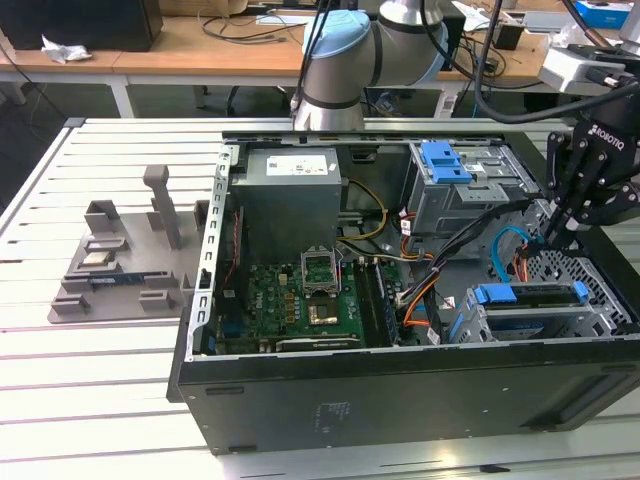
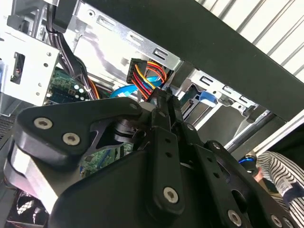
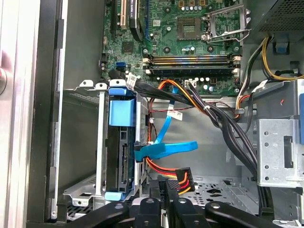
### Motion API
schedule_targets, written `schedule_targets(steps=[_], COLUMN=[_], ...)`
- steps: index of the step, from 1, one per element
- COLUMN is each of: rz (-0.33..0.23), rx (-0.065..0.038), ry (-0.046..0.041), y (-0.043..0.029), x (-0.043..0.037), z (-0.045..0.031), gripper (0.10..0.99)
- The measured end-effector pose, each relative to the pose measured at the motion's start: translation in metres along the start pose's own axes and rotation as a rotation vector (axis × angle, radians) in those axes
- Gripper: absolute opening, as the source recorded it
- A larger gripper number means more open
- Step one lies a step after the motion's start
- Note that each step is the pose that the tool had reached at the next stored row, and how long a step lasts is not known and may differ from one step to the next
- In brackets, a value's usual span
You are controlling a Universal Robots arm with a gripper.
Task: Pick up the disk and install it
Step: 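Insert the first disk wire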
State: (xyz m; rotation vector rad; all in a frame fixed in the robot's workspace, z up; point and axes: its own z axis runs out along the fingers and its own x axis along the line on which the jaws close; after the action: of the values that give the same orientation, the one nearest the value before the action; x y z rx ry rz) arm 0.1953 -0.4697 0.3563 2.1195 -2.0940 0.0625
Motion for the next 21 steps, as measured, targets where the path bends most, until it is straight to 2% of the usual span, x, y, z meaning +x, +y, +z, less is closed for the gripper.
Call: schedule_targets(steps=[2, 4, 6, 11, 14, 15, 16, 17, 21], rz=[0.0, -0.001, -0.001, 0.0, -0.002, -0.003, -0.004, -0.004, -0.004], rx=[0.001, 0.001, 0.001, 0.001, 0.001, 0.002, 0.002, 0.002, 0.002], ry=[-0.0008, -0.0117, -0.0183, -0.0252, -0.0446, -0.0572, -0.0645, -0.0673, -0.0686], y=[0.0034, 0.0052, 0.0052, 0.0052, 0.0054, 0.0059, 0.007, 0.0075, 0.0076], x=[0.004, 0.0089, 0.0146, 0.0307, 0.0411, 0.0447, 0.0461, 0.0465, 0.0478], z=[0.0009, 0.0018, 0.0028, 0.0062, 0.0084, 0.0093, 0.0103, 0.0114, 0.0193], gripper=[0.165, 0.165, 0.165, 0.165, 0.165, 0.165, 0.165, 0.165, 0.165])
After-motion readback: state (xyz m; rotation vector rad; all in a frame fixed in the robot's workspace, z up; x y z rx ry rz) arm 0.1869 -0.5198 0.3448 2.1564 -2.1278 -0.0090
